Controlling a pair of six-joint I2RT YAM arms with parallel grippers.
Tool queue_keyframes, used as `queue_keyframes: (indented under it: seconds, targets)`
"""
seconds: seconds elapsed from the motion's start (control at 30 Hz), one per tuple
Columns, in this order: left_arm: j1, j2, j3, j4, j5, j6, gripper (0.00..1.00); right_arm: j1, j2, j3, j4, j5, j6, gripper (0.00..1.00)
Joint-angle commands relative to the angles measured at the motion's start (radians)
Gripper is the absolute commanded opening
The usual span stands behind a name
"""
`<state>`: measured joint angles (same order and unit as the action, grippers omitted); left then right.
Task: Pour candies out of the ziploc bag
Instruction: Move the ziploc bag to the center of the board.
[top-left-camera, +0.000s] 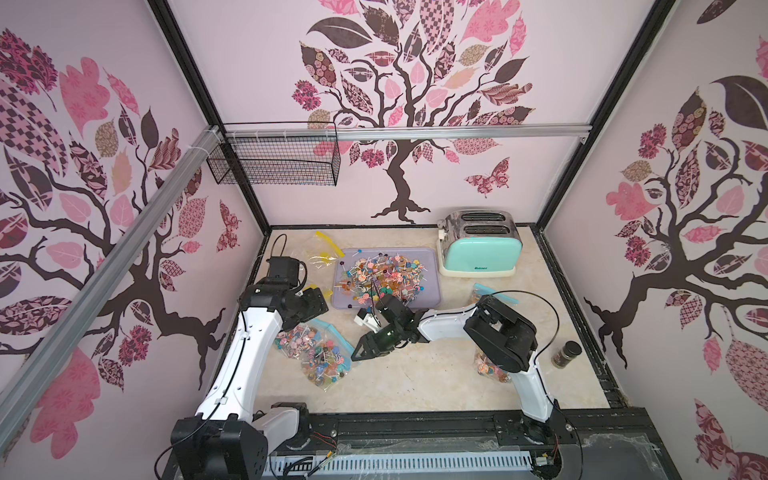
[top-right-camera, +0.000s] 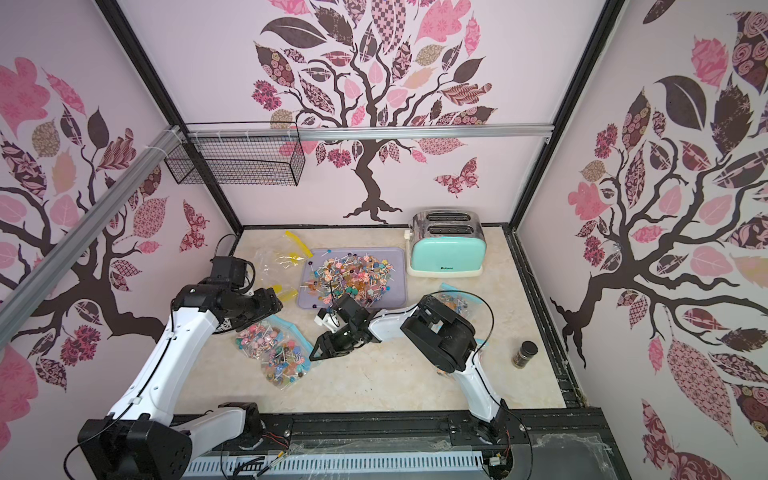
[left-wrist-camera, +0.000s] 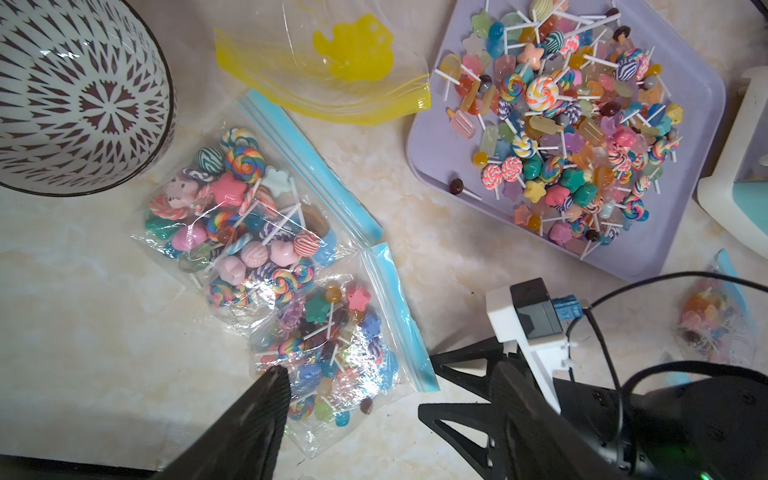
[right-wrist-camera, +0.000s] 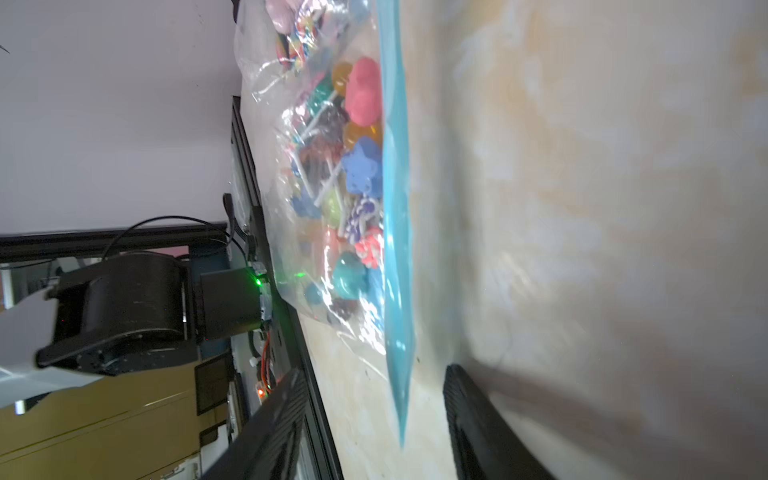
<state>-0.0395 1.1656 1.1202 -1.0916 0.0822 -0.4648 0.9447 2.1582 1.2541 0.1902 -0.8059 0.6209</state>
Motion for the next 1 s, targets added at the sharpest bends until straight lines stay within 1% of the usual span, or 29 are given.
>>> queue_keyframes:
  seconds: [0.0, 0.2, 0.3, 0.47, 0.6, 0.73, 0.83, 0.97]
  targets:
    - [-0.003, -0.014, 0.022, -0.007, 0.006, 0.01, 0.8, 0.025, 0.095, 0.048, 0.02, -0.022, 0.073, 0.54]
    - [-0.003, -0.026, 0.024, -0.013, 0.011, 0.018, 0.8, 0.044, 0.181, 0.137, 0.023, -0.047, 0.116, 0.47]
    - [-0.003, -0.027, 0.03, -0.015, 0.013, 0.024, 0.8, 0.046, 0.201, 0.156, 0.022, -0.048, 0.132, 0.35]
    - [-0.002, -0.032, 0.037, -0.023, 0.016, 0.03, 0.81, 0.047, 0.171, 0.121, 0.01, -0.008, 0.129, 0.26]
    - [-0.003, -0.028, 0.046, -0.035, 0.028, 0.043, 0.81, 0.042, 0.108, 0.053, 0.002, 0.055, 0.136, 0.23]
    - [-0.003, -0.018, 0.046, -0.06, 0.063, 0.067, 0.81, 0.025, 0.002, -0.07, -0.002, 0.155, 0.179, 0.18]
    - [-0.006, -0.025, 0.032, -0.062, 0.085, 0.067, 0.81, 0.022, -0.088, -0.197, 0.039, 0.225, 0.223, 0.12]
    - [-0.024, -0.032, 0.006, -0.055, 0.101, 0.061, 0.81, 0.022, -0.174, -0.362, 0.153, 0.251, 0.306, 0.02]
